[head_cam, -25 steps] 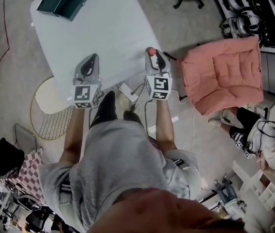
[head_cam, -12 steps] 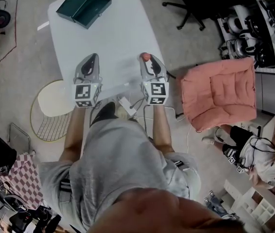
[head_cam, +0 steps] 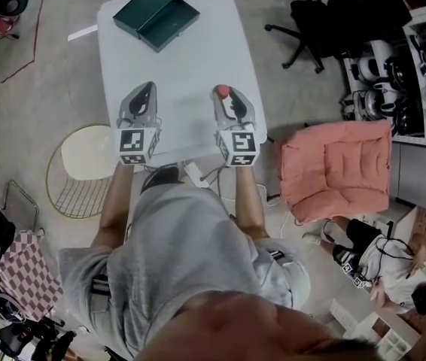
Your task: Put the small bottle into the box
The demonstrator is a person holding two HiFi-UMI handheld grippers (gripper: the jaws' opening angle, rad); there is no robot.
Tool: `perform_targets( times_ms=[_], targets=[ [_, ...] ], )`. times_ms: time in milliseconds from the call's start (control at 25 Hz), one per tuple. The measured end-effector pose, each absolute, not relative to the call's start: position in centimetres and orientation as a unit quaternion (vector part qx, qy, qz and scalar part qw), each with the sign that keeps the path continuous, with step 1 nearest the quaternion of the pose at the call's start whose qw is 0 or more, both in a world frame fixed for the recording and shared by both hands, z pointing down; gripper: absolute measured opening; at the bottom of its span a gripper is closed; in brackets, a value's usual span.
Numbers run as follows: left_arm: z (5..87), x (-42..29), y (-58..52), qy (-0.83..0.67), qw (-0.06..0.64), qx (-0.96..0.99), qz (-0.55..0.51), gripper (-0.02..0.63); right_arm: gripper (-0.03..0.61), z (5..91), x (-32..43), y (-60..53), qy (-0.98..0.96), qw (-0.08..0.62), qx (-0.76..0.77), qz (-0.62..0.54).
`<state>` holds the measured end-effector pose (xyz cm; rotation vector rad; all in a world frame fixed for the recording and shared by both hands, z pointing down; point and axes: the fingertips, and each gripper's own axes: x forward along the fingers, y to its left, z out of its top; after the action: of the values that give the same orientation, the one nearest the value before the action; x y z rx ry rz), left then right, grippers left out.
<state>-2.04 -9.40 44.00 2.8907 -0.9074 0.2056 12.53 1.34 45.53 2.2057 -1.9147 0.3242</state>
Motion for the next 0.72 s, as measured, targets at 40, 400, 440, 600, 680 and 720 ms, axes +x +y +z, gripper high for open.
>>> perform_targets(
  times_ms=[40,400,440,600,680,720],
  targets=[
    [44.0,-2.3,-10.0,-0.302,0.052,0.95,0.067,0.011,0.14,45.5,12.2,0.6,-0.651,0.101,0.744,0.11],
    [45.0,-4.3,-13.8,-0.318,0.065,0.944,0.061,0.011,0.14,45.3,9.3,-5.2,-0.678,0.105,0.721,0.099],
    [45.1,-4.5,-14.1,-0.321,0.066,0.943,0.059,0.011,0.14,45.2,9.1,-5.8,-0.682,0.106,0.717,0.097],
    [45.5,-5.3,-15.7,-0.334,0.074,0.938,0.057,0.011,0.14,44.9,8.6,-8.4,-0.693,0.103,0.708,0.093],
    [46.0,-5.7,-16.4,-0.34,0.08,0.935,0.059,0.011,0.14,44.9,8.2,-9.7,-0.7,0.102,0.7,0.093],
    [46.1,-5.8,-16.7,-0.341,0.083,0.935,0.059,0.011,0.14,44.9,8.0,-10.4,-0.704,0.102,0.697,0.092]
  ],
)
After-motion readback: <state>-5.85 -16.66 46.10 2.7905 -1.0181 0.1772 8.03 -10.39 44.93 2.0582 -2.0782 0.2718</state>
